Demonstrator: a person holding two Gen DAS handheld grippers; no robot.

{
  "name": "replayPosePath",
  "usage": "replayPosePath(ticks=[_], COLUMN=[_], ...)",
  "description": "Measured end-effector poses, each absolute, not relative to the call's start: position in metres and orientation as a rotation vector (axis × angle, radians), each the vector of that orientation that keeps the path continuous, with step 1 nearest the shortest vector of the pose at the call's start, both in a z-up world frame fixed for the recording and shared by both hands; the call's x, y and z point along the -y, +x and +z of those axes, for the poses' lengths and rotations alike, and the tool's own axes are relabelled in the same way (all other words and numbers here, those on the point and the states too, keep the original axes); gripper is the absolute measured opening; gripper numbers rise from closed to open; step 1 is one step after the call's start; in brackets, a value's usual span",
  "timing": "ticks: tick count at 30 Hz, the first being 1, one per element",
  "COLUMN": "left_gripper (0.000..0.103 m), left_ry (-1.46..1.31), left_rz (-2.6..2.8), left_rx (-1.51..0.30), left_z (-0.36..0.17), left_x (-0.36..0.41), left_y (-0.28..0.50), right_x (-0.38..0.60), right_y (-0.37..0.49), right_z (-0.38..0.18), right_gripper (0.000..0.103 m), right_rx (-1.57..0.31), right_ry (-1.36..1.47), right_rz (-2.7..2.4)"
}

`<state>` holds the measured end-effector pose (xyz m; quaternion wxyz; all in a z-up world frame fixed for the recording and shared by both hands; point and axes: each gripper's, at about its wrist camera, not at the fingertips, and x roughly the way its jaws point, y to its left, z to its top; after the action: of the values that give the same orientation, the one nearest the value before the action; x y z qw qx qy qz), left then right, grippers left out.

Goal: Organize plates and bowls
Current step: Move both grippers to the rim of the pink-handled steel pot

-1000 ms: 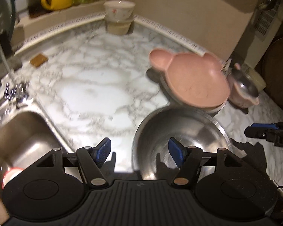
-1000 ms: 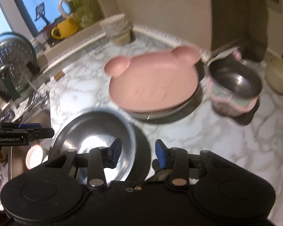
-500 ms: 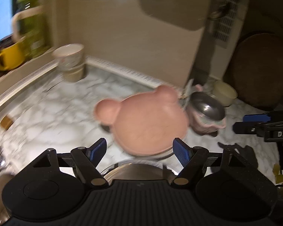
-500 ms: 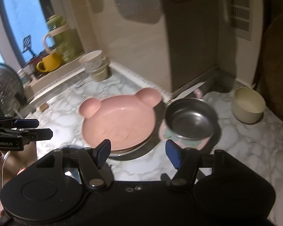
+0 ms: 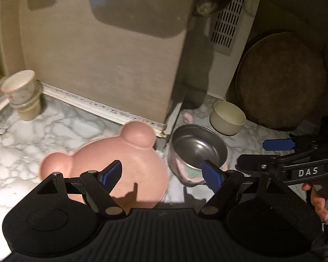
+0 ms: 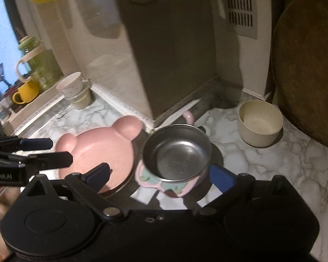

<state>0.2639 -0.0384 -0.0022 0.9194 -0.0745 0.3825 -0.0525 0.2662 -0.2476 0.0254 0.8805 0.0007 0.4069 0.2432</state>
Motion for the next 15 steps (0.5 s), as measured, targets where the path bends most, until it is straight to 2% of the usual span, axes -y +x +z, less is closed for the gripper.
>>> replayPosePath(ticks=[8, 15], left_gripper=[0.08, 0.08], left_ry=[-0.173, -0.178], left_rz=[-0.113, -0.095], left_rx=[-0.869, -0.928], left_z=[-0.025, -0.053], left_x=[0.06, 0.069], left_y=[0.315, 0.356], right_x=[0.26, 0.271], right_y=[0.306, 0.342], right_z=[0.005, -0.018], right_gripper=[0.099, 0.091], right_rx=[-0.909, -0.975], right_ry=[0.015, 0.047], right_rz=[0.458, 0.405])
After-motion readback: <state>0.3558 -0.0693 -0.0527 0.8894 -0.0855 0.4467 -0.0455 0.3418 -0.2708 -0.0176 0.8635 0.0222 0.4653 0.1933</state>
